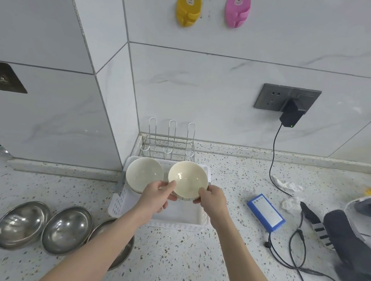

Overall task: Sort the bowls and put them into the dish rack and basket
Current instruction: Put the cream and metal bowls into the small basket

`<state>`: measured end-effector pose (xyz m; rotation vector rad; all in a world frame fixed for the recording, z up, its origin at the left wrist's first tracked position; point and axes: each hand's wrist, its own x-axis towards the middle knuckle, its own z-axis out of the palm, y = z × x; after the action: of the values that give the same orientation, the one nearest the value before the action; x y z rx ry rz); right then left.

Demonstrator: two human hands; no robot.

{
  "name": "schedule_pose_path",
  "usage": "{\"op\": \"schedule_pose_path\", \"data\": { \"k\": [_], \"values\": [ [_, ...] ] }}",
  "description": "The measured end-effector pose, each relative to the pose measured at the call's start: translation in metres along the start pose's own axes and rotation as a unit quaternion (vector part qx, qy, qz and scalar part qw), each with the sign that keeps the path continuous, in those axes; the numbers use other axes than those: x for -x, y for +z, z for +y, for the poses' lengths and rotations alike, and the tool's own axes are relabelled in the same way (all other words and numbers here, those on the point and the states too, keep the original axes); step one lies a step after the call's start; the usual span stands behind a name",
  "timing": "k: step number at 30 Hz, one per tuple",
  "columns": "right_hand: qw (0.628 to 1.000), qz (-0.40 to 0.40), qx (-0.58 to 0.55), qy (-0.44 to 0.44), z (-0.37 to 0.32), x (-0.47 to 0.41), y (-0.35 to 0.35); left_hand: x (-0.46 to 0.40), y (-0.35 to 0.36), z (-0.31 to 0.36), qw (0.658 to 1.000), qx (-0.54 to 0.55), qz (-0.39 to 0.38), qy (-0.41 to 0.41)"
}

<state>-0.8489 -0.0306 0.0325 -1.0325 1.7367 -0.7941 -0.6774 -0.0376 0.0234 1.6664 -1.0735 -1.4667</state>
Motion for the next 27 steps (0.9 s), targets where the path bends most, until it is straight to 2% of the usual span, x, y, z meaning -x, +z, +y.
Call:
{"op": "schedule_pose_path", "data": {
  "k": [5,13,22,27],
  "values": [
    [1.000,0.024,-0.019,0.007,-0.001,-0.006,0.000,0.001,0.002,-0.001,0.998,0.060,0.000,-0.034],
    [0.999,0.037,-0.002,0.027,-0.005,-0.019,-0.004,-0.006,0.003,-0.014,0.988,0.036,-0.027,-0.151],
    [0.996,0.018,0.072,0.042,-0.004,-0.033,0.012,-0.022,0.012,-0.013,0.972,0.116,-0.006,-0.205],
    [0.995,0.008,0.084,0.049,-0.002,-0.036,0.018,-0.028,0.016,-0.013,0.972,0.110,-0.007,-0.209]
  ]
}}
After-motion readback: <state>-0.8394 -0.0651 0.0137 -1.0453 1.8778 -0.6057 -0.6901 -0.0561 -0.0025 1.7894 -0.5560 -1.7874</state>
